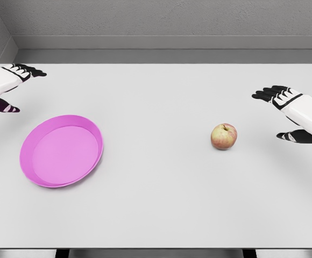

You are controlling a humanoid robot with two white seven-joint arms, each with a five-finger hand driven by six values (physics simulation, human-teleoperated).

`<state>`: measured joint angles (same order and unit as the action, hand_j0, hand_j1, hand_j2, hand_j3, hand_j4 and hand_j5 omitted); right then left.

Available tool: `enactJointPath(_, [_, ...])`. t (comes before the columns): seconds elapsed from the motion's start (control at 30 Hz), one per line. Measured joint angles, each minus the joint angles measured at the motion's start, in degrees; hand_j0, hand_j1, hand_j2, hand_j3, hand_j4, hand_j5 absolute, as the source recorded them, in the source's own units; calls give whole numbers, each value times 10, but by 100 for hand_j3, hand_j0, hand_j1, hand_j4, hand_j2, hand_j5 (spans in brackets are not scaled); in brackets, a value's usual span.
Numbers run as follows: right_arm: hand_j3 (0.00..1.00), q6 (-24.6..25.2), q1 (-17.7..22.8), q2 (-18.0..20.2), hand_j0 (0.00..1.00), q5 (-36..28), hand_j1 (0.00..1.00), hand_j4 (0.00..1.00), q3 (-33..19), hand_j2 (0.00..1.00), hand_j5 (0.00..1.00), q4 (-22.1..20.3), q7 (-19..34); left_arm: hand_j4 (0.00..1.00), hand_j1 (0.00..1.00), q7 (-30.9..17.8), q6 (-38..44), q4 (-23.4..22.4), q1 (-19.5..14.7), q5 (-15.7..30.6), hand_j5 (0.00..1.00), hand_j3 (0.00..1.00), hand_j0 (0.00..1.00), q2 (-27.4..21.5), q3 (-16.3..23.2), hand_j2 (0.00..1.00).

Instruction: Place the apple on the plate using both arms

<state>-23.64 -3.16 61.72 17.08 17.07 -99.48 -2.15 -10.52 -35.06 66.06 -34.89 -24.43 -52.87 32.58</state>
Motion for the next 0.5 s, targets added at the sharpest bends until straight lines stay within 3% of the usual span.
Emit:
enactJointPath(0.2, [100,16,-15,-4,100,-1,100,100,4,100,100,-3,17,100,100,-2,0,-1,-2,-1,100,100,100,0,-1,100])
enactJointPath(0.3, [100,73,-105,-19,100,-3,100,100,62,100,100,-3,62,100,100,-2,0,-1,-2,-1,100,100,100,0,-1,100])
enactJointPath(0.4, [100,124,-122,-34,100,-3,100,100,124,100,100,2,89,100,100,-2,0,-1,-2,-1,100,100,100,0,-1,100])
enactJointPath(0.5, [100,151,-125,-40,100,-2,100,100,153,100,100,8,99,100,100,-2,0,-1,-2,-1,100,100,100,0,-1,100])
